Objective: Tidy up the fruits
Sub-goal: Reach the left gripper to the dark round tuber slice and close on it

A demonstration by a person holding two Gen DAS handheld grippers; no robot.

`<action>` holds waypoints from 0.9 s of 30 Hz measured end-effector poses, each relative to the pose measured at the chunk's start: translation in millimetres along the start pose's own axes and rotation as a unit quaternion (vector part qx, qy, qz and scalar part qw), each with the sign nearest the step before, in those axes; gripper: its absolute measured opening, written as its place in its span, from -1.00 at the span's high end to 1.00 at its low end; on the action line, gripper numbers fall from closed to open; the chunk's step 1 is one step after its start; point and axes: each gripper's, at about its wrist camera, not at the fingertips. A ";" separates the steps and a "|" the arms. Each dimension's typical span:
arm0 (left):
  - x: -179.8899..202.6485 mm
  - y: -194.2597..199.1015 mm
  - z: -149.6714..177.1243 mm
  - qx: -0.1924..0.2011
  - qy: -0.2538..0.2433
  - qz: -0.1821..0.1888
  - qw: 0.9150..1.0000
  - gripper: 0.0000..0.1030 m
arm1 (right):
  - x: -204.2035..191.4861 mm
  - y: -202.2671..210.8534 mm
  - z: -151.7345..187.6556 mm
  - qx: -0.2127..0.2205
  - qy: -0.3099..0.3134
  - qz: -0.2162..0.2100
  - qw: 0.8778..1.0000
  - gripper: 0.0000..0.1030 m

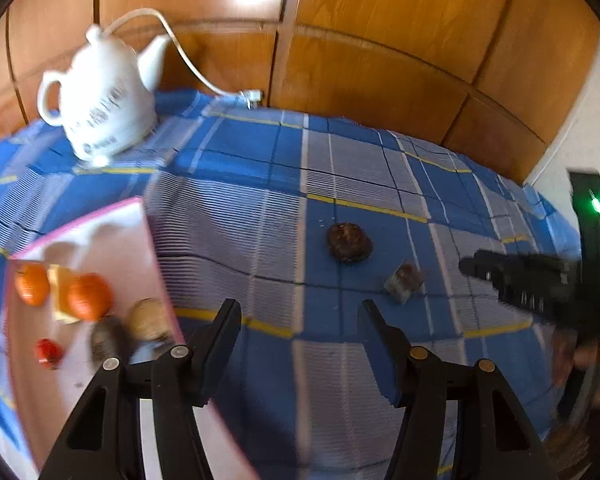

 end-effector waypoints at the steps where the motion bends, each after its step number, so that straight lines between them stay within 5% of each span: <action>1: 1.4 -7.1 -7.5 -0.008 0.008 0.008 1.000 -0.19 | -1.8 1.6 0.3 0.003 0.004 0.008 1.000 0.45; 10: 23.5 -51.0 -49.3 -0.029 0.014 0.016 0.999 -0.41 | -16.8 14.0 0.6 0.033 0.043 0.071 0.996 0.42; 21: 45.8 -93.7 -69.7 -0.057 -0.005 0.011 0.998 -0.42 | -24.8 23.4 1.3 0.062 0.070 0.148 0.985 0.42; 27: 44.3 -109.3 -73.6 -0.063 -0.002 0.005 0.998 -0.41 | -20.5 21.0 0.4 0.053 0.063 0.140 0.987 0.42</action>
Point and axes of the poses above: each gripper's, at about its wrist camera, not at the fingertips, and y roughly against the way its jaws point, x to its right, z to its underside, and after that the axes turned 9 degrees about -x, right-handed
